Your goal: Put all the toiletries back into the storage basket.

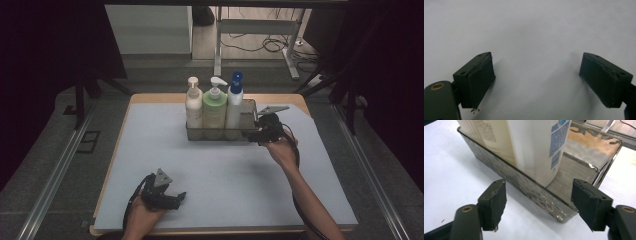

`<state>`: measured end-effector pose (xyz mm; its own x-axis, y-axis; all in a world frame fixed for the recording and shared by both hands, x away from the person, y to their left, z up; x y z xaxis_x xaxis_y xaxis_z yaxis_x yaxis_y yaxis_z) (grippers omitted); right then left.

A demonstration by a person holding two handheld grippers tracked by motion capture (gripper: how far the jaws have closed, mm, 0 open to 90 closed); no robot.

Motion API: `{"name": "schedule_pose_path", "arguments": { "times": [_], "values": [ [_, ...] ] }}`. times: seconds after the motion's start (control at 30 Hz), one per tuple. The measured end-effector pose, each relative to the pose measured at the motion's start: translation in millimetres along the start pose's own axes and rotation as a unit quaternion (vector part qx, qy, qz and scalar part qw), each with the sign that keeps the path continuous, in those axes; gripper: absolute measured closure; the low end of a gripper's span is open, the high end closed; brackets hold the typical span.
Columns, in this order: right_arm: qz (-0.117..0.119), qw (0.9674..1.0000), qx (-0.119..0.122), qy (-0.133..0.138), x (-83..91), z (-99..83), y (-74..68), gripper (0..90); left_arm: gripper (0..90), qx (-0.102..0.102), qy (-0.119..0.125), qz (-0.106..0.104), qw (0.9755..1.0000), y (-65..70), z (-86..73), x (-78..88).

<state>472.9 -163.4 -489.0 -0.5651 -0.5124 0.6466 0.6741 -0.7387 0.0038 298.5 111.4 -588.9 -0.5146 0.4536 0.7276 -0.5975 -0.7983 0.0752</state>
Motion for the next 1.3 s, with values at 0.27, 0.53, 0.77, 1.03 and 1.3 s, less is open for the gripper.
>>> {"name": "schedule_pose_path", "arguments": {
  "times": [0.27,0.53,0.77,1.03,1.3],
  "values": [
    [0.008,0.9999,0.012,-0.002,12.4,-6.9,-7.7,15.9,12.2,0.0,0.0,0.0,1.0,0.0,0.0,0.0],
    [0.011,0.9995,0.029,-0.008,27.9,-18.0,-12.4,9.2,12.2,0.0,-0.001,0.001,1.0,0.0,0.0,0.1],
    [0.008,0.9993,0.034,-0.011,41.4,-30.2,-12.0,2.7,12.2,0.0,-0.001,0.001,1.0,0.0,0.0,0.0],
    [0.005,0.9995,0.03,-0.01,53.7,-51.4,-11.3,2.6,12.2,0.0,-0.001,0.001,1.0,0.0,0.0,0.0],
    [0.0,0.9997,0.023,-0.012,63.1,-74.5,-10.1,2.8,12.2,0.0,0.0,0.001,1.0,0.0,0.0,0.0]
  ]
}}
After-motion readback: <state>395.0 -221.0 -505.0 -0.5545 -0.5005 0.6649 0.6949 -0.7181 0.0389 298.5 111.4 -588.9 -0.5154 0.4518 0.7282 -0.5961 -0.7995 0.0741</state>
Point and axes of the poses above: each handheld gripper's, and its own axes: x roughly backward along the jaws, z roughly out of its top, y roughly to its right, the point moved 9 cm from there along -x, roughly forward along the jaws, and after that the axes turned 3 degrees about x, right-handed, at the moved point
